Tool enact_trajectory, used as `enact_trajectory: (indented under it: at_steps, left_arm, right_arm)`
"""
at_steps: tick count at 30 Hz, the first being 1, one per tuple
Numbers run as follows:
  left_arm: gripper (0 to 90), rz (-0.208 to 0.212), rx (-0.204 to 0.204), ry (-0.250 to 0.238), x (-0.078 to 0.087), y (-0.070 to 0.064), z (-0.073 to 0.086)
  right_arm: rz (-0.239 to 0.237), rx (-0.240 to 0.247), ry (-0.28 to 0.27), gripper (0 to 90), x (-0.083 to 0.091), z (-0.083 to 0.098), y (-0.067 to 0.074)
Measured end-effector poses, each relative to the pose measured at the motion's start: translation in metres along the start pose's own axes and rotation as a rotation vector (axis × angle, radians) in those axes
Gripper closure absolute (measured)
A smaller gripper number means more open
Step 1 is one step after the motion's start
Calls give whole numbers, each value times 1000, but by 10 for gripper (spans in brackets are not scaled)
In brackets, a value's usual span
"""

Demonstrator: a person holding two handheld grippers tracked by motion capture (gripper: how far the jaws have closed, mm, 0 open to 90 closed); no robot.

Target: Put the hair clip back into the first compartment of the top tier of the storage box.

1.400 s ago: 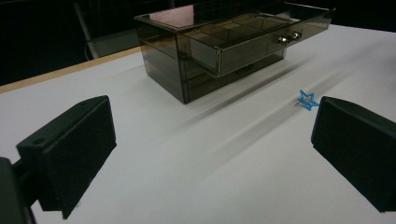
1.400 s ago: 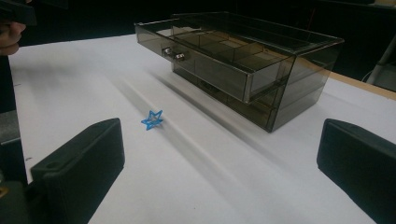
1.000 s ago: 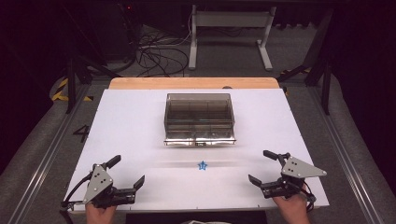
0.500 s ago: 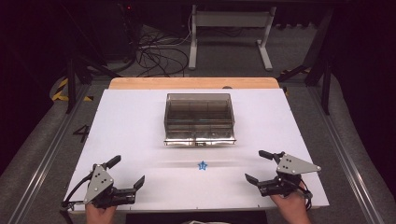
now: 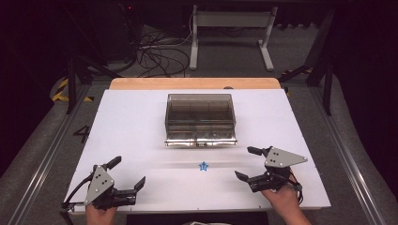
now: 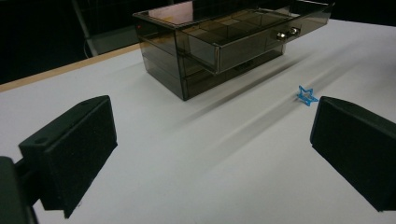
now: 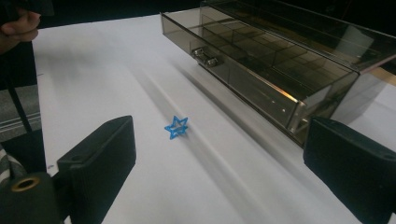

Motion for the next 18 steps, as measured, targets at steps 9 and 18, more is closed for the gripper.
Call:
enact_trajectory:
  at_steps: [9, 18]
  left_arm:
    - [14, 0, -2, 1, 0, 0, 0]
    - [14, 4, -3, 1, 0, 0, 0]
  right_arm:
    - [-52, 18, 6, 101, -20, -14, 3]
    - [-103, 41, 21, 111, -39, -23, 9]
Point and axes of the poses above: each handheld gripper's, and its own axes: x roughly backward along the jaws, z roughly out of its underside, y roughly to its left, the point moved 1 cm from there along -x, roughly forward along the jaws, and after that the axes turned 8 degrees about x, right-handed, at the moved point
